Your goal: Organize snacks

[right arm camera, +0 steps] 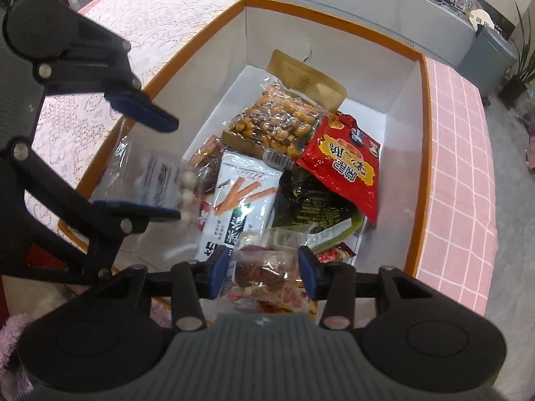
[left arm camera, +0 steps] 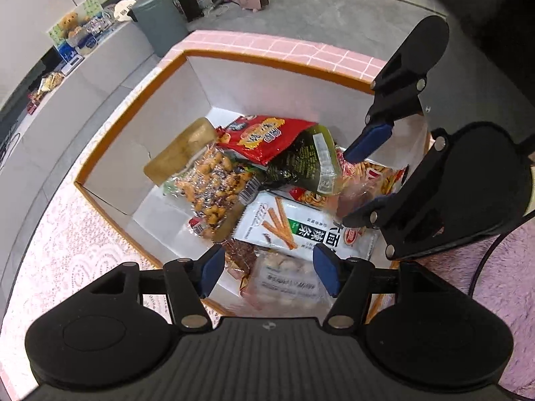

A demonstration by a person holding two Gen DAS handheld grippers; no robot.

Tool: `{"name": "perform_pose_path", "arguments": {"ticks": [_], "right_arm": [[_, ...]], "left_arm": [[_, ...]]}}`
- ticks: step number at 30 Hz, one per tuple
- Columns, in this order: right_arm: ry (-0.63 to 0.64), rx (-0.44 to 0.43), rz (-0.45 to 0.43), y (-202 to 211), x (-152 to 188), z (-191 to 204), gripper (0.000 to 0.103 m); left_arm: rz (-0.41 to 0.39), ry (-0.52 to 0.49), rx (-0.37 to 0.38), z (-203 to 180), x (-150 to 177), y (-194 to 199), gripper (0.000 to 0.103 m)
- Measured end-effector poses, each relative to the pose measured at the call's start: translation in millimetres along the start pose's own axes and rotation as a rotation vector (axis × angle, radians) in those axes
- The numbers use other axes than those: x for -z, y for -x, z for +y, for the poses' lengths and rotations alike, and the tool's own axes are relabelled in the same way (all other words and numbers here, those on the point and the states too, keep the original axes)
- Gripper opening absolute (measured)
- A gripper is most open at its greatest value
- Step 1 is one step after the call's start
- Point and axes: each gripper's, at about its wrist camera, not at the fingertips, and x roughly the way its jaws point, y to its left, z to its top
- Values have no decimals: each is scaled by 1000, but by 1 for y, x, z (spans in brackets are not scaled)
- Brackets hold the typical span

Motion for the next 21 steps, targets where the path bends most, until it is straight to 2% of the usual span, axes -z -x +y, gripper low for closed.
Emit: {"name": "perform_pose_path", "arguments": {"ticks": [2, 6, 11, 14, 17, 21], "right_arm": [[-2, 24, -5, 3, 0, 3, 58], [-14, 76, -55, 20, -2, 8, 66], [-84, 114, -154, 48, 0, 16, 75], [-128, 138, -221, 62, 2, 25, 86], [-168, 143, -297, 76, 4, 36, 86], [-236, 142, -427, 98, 10, 56, 86]], "left_arm": [[-18, -5, -7, 1, 3, 9, 72], [-87, -1, -45, 4, 14, 34, 73], [-198, 61, -88, 13, 36, 68, 74], [-267, 129, -128, 19, 52, 88, 74], [-353, 221, -140, 28, 68, 109, 76], [-491, 363, -115, 39, 93, 137, 82]]}}
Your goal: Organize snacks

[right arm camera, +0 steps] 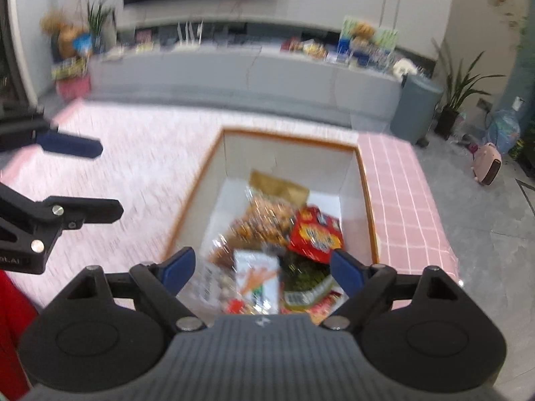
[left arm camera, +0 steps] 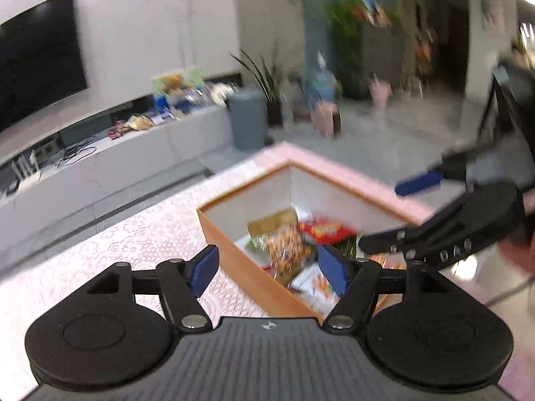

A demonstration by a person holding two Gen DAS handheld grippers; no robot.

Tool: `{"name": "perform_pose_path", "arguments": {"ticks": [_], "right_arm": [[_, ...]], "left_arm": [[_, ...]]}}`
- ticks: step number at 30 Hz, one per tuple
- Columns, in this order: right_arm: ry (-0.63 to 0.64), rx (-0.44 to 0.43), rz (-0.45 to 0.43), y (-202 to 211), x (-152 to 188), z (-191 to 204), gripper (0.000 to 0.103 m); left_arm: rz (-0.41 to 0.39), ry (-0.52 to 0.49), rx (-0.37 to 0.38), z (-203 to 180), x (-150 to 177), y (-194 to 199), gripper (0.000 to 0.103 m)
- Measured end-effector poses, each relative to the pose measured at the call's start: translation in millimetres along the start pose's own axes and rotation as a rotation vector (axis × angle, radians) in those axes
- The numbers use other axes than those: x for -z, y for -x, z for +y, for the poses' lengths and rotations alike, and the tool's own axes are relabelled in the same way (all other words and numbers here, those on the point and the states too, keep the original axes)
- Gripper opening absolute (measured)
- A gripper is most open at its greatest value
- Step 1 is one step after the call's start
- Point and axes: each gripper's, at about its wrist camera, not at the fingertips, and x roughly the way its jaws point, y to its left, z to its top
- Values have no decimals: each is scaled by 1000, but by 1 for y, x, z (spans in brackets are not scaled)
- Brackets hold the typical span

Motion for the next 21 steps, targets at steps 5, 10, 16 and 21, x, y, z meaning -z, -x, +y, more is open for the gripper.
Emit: {"name": "perform_pose_path", "arguments": {"ticks": [5, 10, 16, 21], "right_arm": [[-28, 32, -164, 30, 7, 27, 96], [-13, 90, -304, 52, 25, 60, 100], [-54, 152, -392, 64, 53, 87, 100], [-46, 179, -387, 61, 79, 107, 100]], "left_arm": [[-99, 93, -9, 13, 12, 28, 83], [-171, 141, -63, 19, 27, 48, 84], [-186, 226, -120, 29, 47, 52, 87], [-167, 242, -150, 36, 66, 54, 87]]}}
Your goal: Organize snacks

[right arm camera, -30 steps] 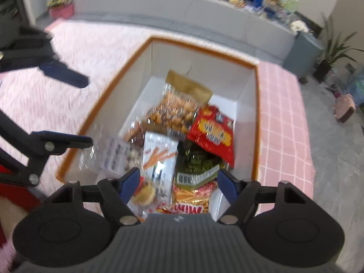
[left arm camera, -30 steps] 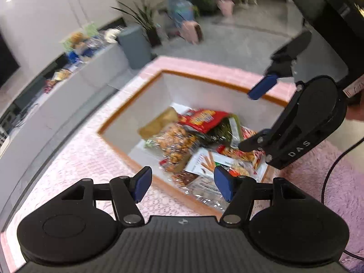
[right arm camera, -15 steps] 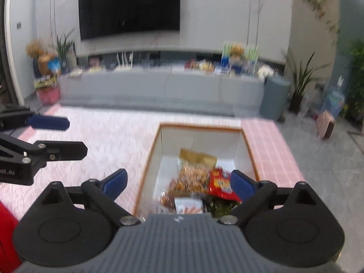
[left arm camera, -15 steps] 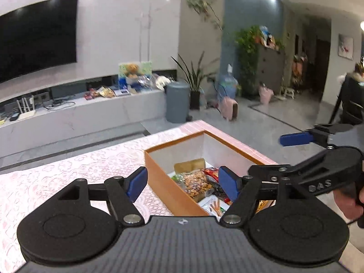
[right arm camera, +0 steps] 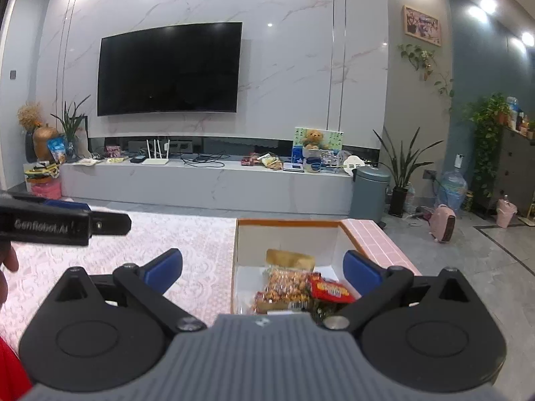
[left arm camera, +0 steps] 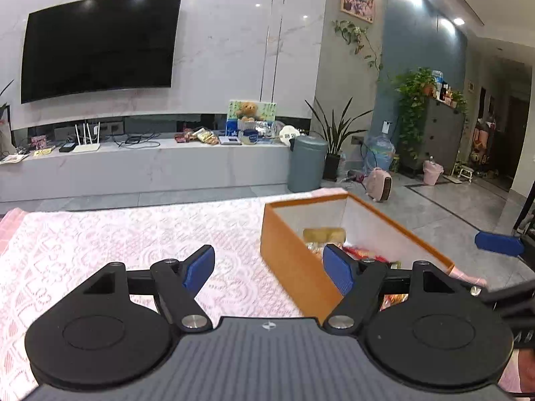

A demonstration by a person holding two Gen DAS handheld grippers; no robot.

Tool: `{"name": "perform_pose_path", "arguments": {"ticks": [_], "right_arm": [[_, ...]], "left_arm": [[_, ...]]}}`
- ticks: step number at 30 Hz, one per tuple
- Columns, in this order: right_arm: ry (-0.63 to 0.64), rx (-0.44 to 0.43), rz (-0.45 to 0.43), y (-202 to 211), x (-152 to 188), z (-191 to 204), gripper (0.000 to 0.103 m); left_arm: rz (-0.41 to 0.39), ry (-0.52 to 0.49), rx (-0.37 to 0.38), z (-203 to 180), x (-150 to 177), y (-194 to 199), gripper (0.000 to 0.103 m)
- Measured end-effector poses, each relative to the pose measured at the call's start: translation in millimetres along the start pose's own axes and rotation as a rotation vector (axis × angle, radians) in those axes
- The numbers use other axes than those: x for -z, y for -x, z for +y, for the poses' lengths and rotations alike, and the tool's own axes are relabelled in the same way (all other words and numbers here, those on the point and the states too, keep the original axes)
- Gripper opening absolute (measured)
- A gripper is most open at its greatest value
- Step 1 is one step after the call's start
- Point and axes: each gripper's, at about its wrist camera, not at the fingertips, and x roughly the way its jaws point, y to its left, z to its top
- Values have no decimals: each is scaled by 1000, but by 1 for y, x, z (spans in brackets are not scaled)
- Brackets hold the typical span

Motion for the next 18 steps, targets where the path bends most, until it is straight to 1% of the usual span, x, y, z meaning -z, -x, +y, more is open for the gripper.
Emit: {"name": "perform_pose_path", "arguments": {"ticks": [3, 6, 9, 12, 15, 17, 18], "right_arm": [[19, 2, 59, -4, 12, 8, 100], [-18, -6, 103, -11, 20, 9, 100], [-51, -11, 135, -16, 25, 7, 100], [-60, -5, 151, -18, 31, 6, 100], [-62, 3, 160, -20, 37, 6, 100], [-57, 7, 176, -23, 39, 5, 100], [-52, 14, 185, -24, 40, 4, 100]], "left_arm": [[16, -1, 1, 2, 10, -1, 87], [-5, -1, -10, 1, 20, 1, 87], [-3, -41, -20, -6, 28, 0, 87], [33, -50, -19, -10, 32, -6, 87], [51, -61, -16, -15, 34, -10, 87], [85, -75, -4, -16, 37, -15, 86], [108, -77, -10, -17, 39, -17, 86]]}}
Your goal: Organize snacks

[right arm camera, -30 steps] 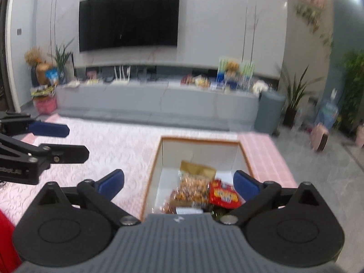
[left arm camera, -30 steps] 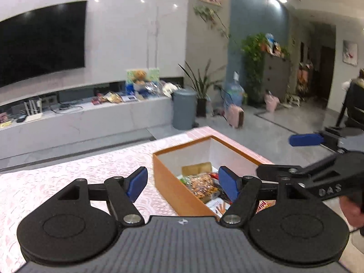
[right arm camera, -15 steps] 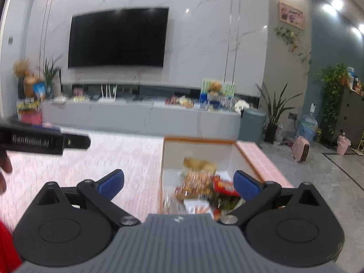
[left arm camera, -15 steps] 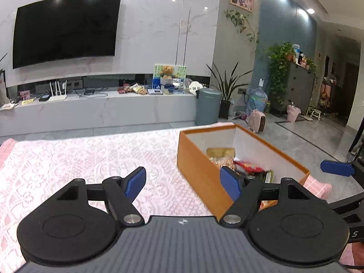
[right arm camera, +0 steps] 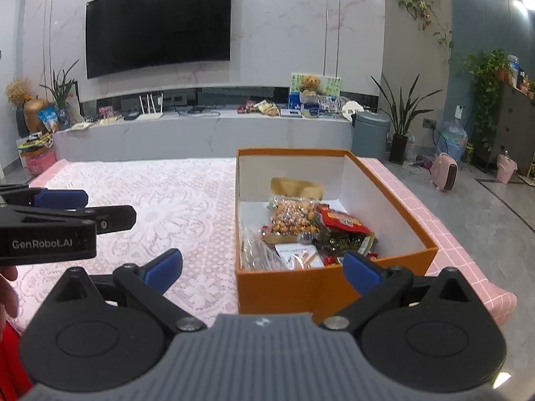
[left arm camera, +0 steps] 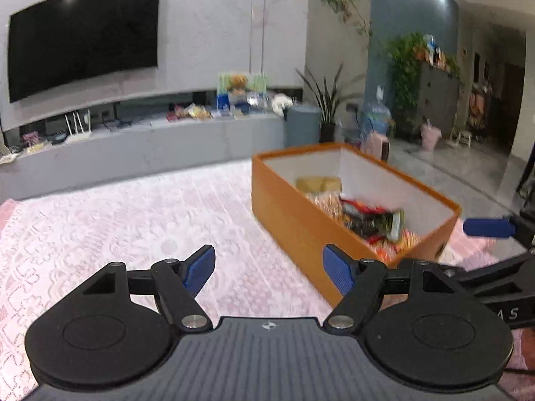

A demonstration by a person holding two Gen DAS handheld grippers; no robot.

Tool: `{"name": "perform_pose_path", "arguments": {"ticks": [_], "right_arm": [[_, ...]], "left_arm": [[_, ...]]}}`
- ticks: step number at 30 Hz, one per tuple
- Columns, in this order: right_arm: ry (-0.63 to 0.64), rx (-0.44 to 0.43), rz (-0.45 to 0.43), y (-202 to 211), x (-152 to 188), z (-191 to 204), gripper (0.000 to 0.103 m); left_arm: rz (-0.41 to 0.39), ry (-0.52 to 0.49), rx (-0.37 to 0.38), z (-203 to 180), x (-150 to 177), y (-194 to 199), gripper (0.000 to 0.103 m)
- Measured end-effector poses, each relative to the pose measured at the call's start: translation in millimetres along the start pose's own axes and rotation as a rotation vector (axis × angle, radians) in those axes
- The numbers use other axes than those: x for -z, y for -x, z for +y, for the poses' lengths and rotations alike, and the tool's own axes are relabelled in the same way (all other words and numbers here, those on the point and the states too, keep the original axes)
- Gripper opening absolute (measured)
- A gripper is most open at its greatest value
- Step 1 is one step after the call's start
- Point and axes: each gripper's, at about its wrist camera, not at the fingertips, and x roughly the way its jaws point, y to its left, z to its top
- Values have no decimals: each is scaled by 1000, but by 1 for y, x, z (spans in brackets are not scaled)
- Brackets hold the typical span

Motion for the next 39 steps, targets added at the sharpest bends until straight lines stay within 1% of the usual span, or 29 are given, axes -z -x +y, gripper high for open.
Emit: {"name": "perform_pose_path", "arguments": {"ticks": [3, 9, 22, 28, 39], "right_arm": [[5, 6, 15, -2, 3, -3, 100], [-17, 24, 34, -7, 7, -13, 100], [-4, 12, 55, -9, 5, -9, 100], [2, 14, 50, -8, 4, -8, 100], [18, 16, 49, -7, 4, -3, 100]], "left_arm": [[40, 2, -36, -3, 4, -3, 83], [52, -13, -82, -5, 5, -3, 84], [87, -2, -79, 0, 5, -4, 84], [103, 9, -81, 2, 6, -3, 84], [106, 8, -80, 3, 6, -2, 84]]}}
